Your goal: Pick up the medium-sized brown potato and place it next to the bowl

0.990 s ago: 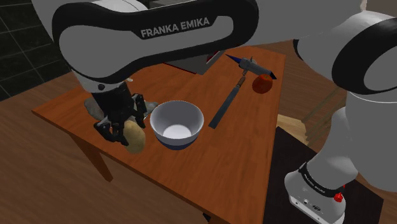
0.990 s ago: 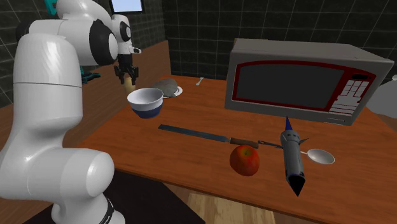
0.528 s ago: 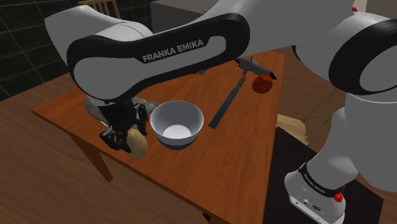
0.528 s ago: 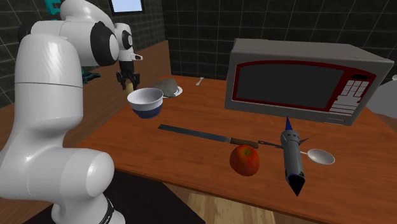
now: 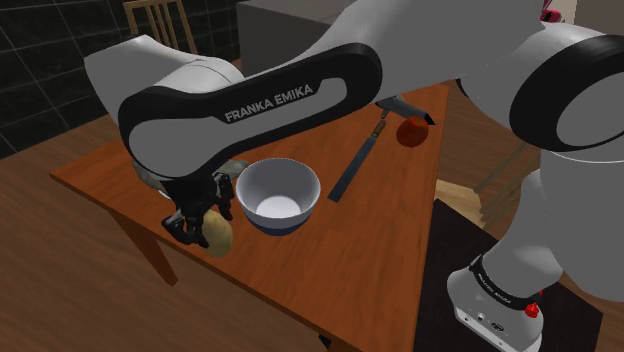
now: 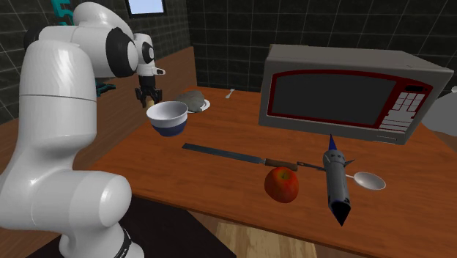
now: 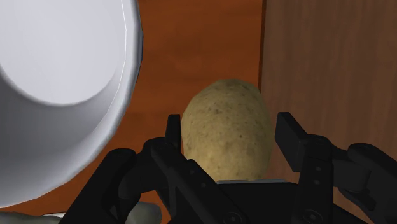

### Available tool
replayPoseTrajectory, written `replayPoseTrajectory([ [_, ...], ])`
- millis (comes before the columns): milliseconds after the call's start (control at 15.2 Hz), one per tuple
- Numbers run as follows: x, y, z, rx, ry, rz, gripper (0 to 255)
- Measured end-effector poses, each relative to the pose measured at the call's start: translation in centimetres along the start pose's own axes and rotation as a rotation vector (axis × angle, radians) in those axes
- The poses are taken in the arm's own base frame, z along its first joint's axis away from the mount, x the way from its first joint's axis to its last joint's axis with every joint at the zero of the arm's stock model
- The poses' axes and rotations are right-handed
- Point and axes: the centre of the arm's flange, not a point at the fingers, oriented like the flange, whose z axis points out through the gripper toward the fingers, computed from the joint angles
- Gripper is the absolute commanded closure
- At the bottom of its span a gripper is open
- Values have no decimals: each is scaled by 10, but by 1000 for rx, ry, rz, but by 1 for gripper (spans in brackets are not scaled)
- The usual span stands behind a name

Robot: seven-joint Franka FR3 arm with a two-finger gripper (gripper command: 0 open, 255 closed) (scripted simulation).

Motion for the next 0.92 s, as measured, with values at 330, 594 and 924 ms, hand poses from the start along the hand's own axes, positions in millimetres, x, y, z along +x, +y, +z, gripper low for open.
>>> replayPoseTrajectory([
  [330,0,0,0,0,0,0,0],
  [594,0,0,0,0,0,0,0],
  [924,0,0,-39,0,2,0,0],
])
